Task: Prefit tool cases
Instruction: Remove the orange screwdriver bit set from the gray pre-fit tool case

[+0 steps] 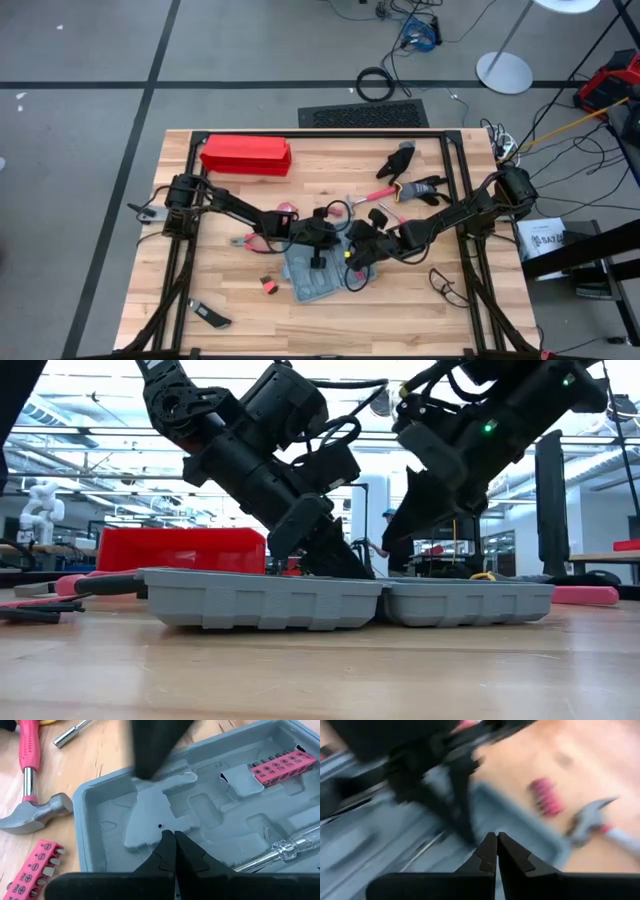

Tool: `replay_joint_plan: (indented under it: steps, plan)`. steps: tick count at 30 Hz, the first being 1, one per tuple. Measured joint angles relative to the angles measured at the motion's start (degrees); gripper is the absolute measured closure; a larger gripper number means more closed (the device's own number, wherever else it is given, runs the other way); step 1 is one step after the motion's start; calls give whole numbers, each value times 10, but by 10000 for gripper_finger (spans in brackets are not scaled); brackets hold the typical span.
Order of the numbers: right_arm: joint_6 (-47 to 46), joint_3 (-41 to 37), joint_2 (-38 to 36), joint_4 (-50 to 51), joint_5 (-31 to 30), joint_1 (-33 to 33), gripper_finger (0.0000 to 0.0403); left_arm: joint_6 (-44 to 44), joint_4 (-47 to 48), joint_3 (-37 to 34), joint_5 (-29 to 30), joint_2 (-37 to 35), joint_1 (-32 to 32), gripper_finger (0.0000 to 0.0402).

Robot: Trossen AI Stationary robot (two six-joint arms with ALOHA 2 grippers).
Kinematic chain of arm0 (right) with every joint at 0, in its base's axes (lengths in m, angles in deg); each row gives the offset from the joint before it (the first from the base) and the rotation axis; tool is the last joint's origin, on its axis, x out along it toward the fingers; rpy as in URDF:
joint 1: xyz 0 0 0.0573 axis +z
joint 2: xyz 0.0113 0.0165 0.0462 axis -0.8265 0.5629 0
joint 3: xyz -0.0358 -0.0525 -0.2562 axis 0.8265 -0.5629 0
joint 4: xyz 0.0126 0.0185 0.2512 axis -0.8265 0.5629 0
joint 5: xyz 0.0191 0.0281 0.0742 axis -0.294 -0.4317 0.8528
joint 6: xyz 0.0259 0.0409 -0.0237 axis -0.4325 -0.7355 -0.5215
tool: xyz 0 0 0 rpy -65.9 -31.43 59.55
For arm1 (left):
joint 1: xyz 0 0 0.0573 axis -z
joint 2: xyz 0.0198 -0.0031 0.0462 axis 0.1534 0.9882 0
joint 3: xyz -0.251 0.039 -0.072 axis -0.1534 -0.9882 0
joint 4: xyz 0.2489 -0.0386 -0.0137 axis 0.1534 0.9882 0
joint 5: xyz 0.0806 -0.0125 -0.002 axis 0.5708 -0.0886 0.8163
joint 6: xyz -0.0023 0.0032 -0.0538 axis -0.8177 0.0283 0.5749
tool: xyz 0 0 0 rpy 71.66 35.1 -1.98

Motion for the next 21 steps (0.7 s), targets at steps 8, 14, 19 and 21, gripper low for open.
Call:
replay_joint_plan:
  steps: [8, 14, 19, 21]
  plan:
    - [-84, 0, 0, 51, 171, 12, 403, 1, 7, 0, 47, -3, -14, 401]
    - [-126, 0, 0, 94, 188, 31, 403, 1, 8, 0, 50, -3, -14, 401]
    - [-126, 0, 0, 74, 198, 37, 403, 12, 10, 0, 50, -3, -14, 401]
    - [-124, 0, 0, 71, 196, 38, 403, 14, 10, 0, 50, -3, -14, 401]
